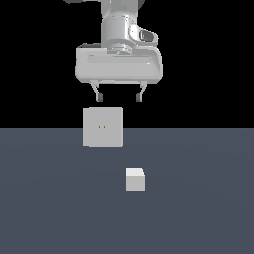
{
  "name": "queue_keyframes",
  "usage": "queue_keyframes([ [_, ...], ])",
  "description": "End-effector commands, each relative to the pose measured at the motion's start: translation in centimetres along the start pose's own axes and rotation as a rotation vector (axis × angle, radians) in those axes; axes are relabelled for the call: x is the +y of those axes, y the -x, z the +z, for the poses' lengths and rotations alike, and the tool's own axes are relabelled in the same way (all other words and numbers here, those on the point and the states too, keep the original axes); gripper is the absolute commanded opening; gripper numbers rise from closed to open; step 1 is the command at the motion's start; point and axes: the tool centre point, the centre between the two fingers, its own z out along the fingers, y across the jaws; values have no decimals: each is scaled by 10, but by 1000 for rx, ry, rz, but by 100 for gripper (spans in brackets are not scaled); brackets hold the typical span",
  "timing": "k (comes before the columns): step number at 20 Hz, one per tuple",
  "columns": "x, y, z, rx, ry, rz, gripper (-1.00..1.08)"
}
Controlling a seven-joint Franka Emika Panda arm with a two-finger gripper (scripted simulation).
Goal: Plug the charger into the wall socket.
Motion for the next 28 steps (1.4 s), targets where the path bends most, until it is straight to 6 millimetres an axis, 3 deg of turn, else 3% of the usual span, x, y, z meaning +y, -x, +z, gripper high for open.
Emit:
queue_keyframes([
  [1,0,0,0,0,0,0,100],
  [14,5,17,14,36,1,2,100],
  [28,19,64,60,143,6,7,100],
])
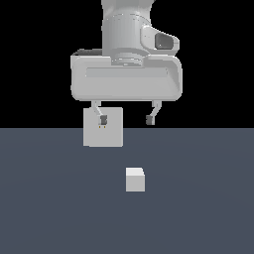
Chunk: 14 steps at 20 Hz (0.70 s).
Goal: Plug the charger into the wall socket.
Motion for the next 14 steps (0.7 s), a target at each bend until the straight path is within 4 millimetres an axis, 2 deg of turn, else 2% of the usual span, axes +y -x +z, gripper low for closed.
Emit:
queue_keyframes([
  [1,3,10,8,21,1,1,100],
  [7,8,28,26,63,3,3,100],
  [14,12,40,40,93,4,5,100],
])
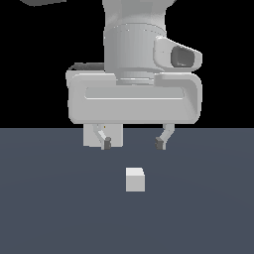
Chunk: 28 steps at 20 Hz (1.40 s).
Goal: Plug the charger into the wall socket.
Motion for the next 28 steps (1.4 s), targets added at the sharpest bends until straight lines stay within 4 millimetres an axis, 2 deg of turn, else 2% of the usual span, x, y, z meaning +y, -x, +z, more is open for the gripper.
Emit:
queue_keyframes([
  [1,1,3,3,9,0,0,100],
  [12,2,7,10,14,0,1,100],
  [22,2,16,46,15,0,1,100],
  [28,2,19,56,16,0,1,100],
])
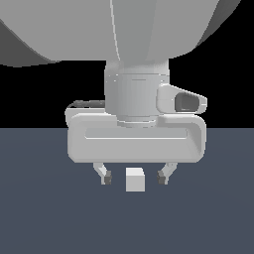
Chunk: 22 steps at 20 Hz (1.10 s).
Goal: Plug the charger into the wall socket.
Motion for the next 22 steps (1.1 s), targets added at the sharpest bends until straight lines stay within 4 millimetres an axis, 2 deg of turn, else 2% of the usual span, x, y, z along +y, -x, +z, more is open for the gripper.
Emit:
queue_keyframes([
  [1,0,0,2,1,0,0,100],
  [2,0,0,2,1,0,0,-100],
  [14,-1,0,1,1,0,1,-100],
  [22,-15,-8,-11,2,4,23,-100],
])
